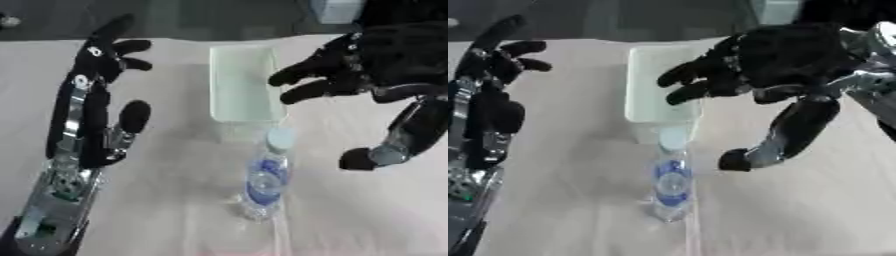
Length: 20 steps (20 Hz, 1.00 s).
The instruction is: Pick up objects on the table and place them in the box.
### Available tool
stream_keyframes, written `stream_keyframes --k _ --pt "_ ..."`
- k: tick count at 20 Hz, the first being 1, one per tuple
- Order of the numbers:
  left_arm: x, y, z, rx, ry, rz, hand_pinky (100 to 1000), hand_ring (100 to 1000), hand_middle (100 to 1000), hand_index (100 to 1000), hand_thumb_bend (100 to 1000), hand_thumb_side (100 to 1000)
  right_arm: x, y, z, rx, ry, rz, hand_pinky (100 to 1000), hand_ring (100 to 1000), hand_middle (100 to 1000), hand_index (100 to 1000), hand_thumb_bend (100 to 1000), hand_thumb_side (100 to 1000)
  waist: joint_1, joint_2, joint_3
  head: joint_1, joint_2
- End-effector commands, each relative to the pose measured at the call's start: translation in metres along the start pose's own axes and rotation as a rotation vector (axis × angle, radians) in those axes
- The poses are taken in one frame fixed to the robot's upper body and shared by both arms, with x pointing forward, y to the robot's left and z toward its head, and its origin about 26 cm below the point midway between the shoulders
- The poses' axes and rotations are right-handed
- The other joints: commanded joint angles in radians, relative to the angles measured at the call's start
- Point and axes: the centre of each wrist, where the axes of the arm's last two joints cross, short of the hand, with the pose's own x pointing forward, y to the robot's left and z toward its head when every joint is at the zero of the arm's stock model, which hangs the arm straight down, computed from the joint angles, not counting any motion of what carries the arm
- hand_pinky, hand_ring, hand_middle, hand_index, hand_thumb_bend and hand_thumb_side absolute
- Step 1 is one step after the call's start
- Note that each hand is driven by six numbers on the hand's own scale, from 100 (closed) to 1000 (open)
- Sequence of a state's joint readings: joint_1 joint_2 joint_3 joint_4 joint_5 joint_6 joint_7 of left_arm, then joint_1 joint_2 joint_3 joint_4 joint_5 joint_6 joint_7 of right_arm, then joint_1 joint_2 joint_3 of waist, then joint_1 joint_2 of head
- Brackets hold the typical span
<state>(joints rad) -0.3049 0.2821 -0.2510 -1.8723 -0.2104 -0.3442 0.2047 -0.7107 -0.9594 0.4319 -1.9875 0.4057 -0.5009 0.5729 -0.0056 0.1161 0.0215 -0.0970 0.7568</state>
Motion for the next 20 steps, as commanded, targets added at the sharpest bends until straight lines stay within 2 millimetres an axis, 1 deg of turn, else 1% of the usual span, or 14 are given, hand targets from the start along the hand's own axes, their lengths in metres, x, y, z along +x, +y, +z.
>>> stream_keyframes --k 1,3,4,5,7,8,9,10,11,12,15,16,19,20 --pt "0.005 0.003 -0.007 -0.013 -0.034 -0.008 632 787 883 924 507 759 0.000 -0.013 0.001 -0.010 0.023 0.072 716 829 1000 993 420 1000 -0.004 -0.020 0.004 -0.009 -0.008" --pt "0.006 0.003 -0.007 -0.014 -0.036 -0.006 632 787 883 923 507 759 0.001 -0.013 -0.002 -0.041 0.025 0.093 635 785 1000 982 428 1000 -0.005 -0.020 0.007 -0.009 -0.011" --pt "0.006 0.003 -0.008 -0.014 -0.037 -0.004 632 787 882 923 507 759 0.002 -0.013 -0.004 -0.062 0.023 0.099 616 777 1000 980 431 1000 -0.006 -0.020 0.008 -0.009 -0.013" --pt "0.006 0.002 -0.008 -0.013 -0.039 -0.002 632 787 881 923 507 760 0.002 -0.012 -0.007 -0.088 0.020 0.101 551 749 1000 972 446 1000 -0.005 -0.018 0.010 -0.008 -0.016" --pt "0.006 0.001 -0.009 -0.011 -0.042 0.003 632 787 880 923 506 760 0.004 -0.009 -0.013 -0.146 0.014 0.096 491 724 885 965 466 1000 -0.004 -0.015 0.015 -0.007 -0.021" --pt "0.006 0.001 -0.010 -0.010 -0.044 0.006 632 787 881 923 506 760 0.005 -0.007 -0.015 -0.168 0.013 0.093 495 725 894 965 465 1000 -0.003 -0.013 0.018 -0.006 -0.023" --pt "0.007 0.000 -0.010 -0.010 -0.045 0.008 632 787 879 923 506 760 0.005 -0.006 -0.017 -0.186 0.014 0.090 462 713 806 963 487 1000 -0.002 -0.012 0.021 -0.006 -0.025" --pt "0.007 0.000 -0.011 -0.009 -0.045 0.010 632 787 879 923 506 760 0.006 -0.004 -0.019 -0.206 0.019 0.084 462 713 806 963 487 1000 -0.001 -0.011 0.023 -0.006 -0.026" --pt "0.007 -0.001 -0.011 -0.008 -0.045 0.011 631 786 877 923 506 761 0.006 -0.004 -0.020 -0.224 0.025 0.081 444 703 755 960 498 1000 0.000 -0.010 0.024 -0.006 -0.026" --pt "0.006 -0.001 -0.011 -0.006 -0.044 0.013 631 786 877 923 506 761 0.006 -0.003 -0.021 -0.242 0.034 0.080 444 703 755 960 498 1000 0.000 -0.009 0.024 -0.007 -0.027" --pt "0.006 -0.002 -0.011 -0.003 -0.041 0.018 630 786 874 924 505 763 0.006 -0.002 -0.024 -0.315 0.057 0.059 279 642 526 961 577 1000 0.001 -0.007 0.023 -0.008 -0.030" --pt "0.005 -0.003 -0.011 -0.001 -0.040 0.020 630 786 874 923 505 763 0.007 -0.001 -0.026 -0.361 0.055 0.028 244 626 485 963 618 1000 0.002 -0.005 0.021 -0.008 -0.032" --pt "0.005 -0.004 -0.011 0.002 -0.040 0.025 630 786 873 923 504 764 0.009 0.005 -0.032 -0.495 0.032 -0.099 242 616 461 959 731 960 0.007 -0.002 0.021 -0.007 -0.040" --pt "0.005 -0.005 -0.011 0.004 -0.039 0.026 629 785 872 923 504 764 0.010 0.007 -0.035 -0.541 0.015 -0.148 240 613 461 957 744 954 0.009 -0.001 0.021 -0.007 -0.042"
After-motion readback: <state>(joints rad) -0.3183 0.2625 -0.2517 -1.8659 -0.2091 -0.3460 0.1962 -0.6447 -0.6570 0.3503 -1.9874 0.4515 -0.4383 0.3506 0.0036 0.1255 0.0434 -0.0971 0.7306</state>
